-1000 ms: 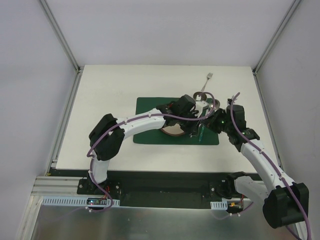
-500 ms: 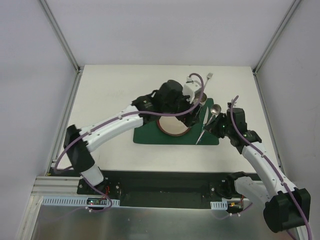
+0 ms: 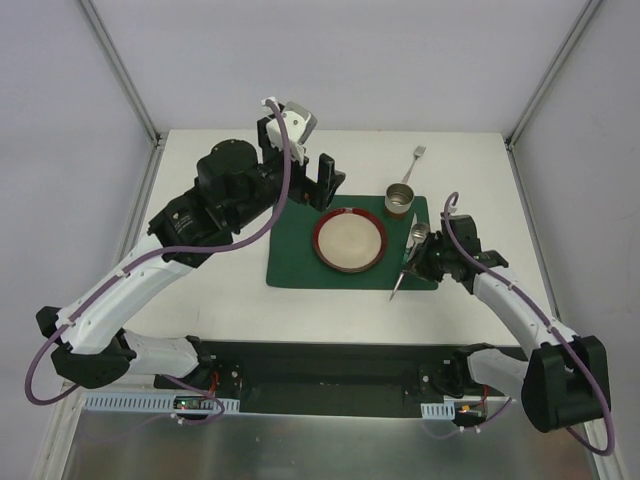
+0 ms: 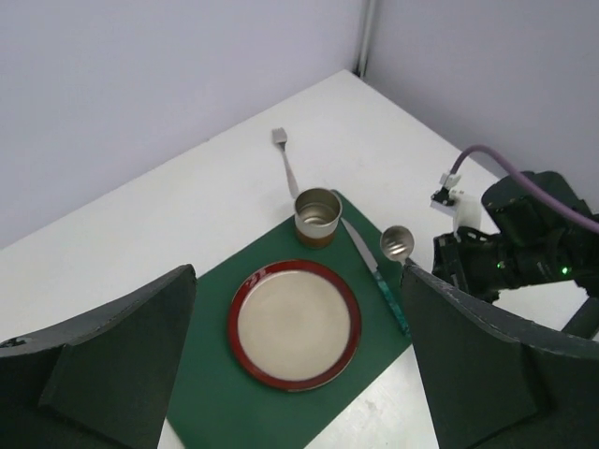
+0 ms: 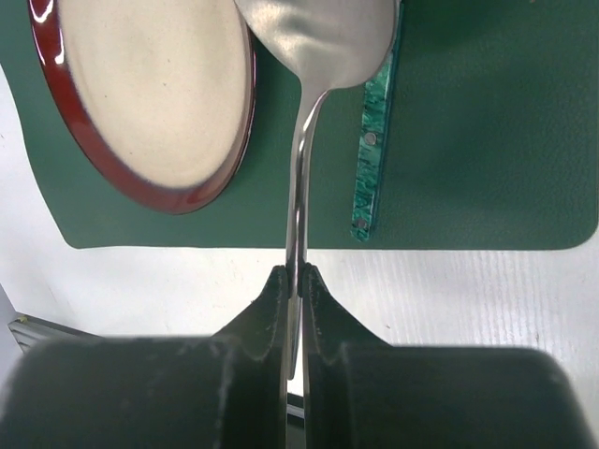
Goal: Set the dinner table for one person
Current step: Pick up the spoon from the corner of the board, then place the spoon on the napkin.
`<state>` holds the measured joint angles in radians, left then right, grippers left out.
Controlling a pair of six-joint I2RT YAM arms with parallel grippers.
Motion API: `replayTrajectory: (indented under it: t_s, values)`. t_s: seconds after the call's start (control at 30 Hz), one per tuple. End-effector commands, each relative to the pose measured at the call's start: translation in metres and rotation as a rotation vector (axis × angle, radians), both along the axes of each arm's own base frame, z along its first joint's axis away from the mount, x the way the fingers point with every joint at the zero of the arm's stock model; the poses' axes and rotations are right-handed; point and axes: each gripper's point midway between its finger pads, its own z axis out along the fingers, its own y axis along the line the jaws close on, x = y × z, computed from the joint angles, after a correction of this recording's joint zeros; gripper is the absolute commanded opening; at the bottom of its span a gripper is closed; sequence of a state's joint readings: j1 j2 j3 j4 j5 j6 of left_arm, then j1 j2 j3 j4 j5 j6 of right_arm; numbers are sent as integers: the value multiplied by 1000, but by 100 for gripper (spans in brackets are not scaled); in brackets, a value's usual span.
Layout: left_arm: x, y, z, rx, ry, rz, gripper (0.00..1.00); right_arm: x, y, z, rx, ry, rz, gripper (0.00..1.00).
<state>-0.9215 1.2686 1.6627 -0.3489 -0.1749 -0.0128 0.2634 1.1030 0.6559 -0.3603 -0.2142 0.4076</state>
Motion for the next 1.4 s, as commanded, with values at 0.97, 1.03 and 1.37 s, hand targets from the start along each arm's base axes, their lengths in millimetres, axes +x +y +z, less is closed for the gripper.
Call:
replayTrajectory:
  t_s: [0.97, 1.03, 1.37]
  values:
    - [35, 32, -96, 74, 149, 119, 89, 69, 32, -12, -30, 69, 85, 1]
    - [35, 31, -97, 75, 151, 115, 89, 68, 33, -14, -30, 79, 91, 1]
    - [42, 38, -105, 66, 170, 133, 89, 69, 35, -25, -35, 122, 90, 1]
